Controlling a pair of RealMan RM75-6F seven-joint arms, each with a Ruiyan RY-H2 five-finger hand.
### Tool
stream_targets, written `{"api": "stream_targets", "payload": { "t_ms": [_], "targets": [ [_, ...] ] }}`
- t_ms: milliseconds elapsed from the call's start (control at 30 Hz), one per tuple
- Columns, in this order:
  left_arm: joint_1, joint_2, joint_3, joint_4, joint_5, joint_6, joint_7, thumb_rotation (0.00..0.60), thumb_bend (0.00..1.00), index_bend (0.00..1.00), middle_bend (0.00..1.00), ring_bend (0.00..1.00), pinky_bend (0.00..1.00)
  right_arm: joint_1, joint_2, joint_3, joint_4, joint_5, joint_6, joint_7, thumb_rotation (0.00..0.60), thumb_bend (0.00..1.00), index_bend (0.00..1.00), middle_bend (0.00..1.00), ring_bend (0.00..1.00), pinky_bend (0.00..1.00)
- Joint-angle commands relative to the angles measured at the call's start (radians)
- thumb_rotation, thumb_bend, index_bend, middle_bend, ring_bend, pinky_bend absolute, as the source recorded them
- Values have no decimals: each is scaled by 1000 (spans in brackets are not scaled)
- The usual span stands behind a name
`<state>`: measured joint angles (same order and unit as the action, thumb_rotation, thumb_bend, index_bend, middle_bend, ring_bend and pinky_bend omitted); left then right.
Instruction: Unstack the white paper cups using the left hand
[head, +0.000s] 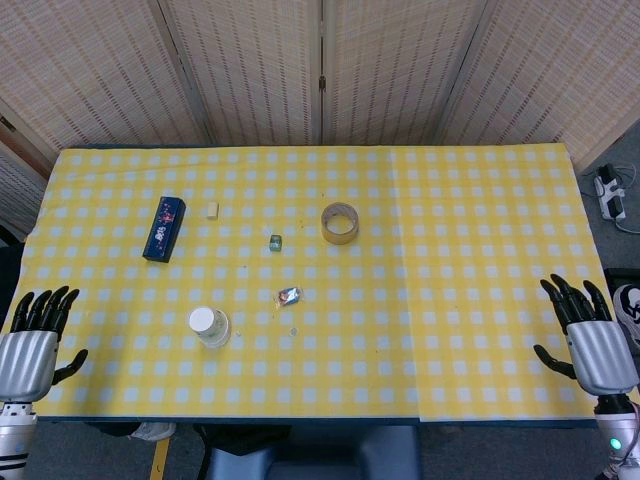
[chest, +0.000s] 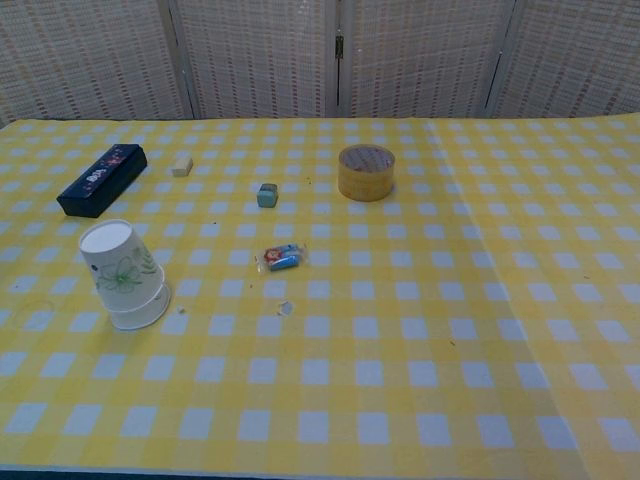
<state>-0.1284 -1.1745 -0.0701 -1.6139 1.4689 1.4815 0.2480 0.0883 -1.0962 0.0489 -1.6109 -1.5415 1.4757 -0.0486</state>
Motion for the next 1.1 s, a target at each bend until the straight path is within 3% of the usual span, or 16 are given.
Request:
{"api": "stream_targets", "payload": {
  "t_ms": [33, 367, 667, 900, 1100],
  "targets": [
    [-12, 4, 0, -12, -16, -28, 9, 600, 276, 112, 117, 101, 43, 3, 0, -1, 1, -1, -4, 3, 600, 239, 0, 79, 145, 46],
    [-31, 28, 3, -21, 13, -47, -48, 600, 275, 119, 117, 101, 37, -2, 14, 5, -19, 0, 13, -20, 600, 239, 0, 80, 144, 46],
    [-113, 61, -1, -5, 102, -116, -164, 600, 275, 162, 117, 105, 35, -17, 37, 7, -42, -14, 48, -20, 600, 239, 0, 80, 145, 46],
    [-202, 89, 6, -33, 135, -238, -146, 600, 275, 217, 117, 123, 34, -30, 60, 17, -71, -17, 84, -40, 600, 239, 0, 78, 146, 46],
    [-273, 114, 6, -80, 99, -365, -113, 600, 313, 216, 117, 93, 6, -29, 66, 14, -85, -25, 78, -41, 600, 239, 0, 76, 146, 46]
  ]
}}
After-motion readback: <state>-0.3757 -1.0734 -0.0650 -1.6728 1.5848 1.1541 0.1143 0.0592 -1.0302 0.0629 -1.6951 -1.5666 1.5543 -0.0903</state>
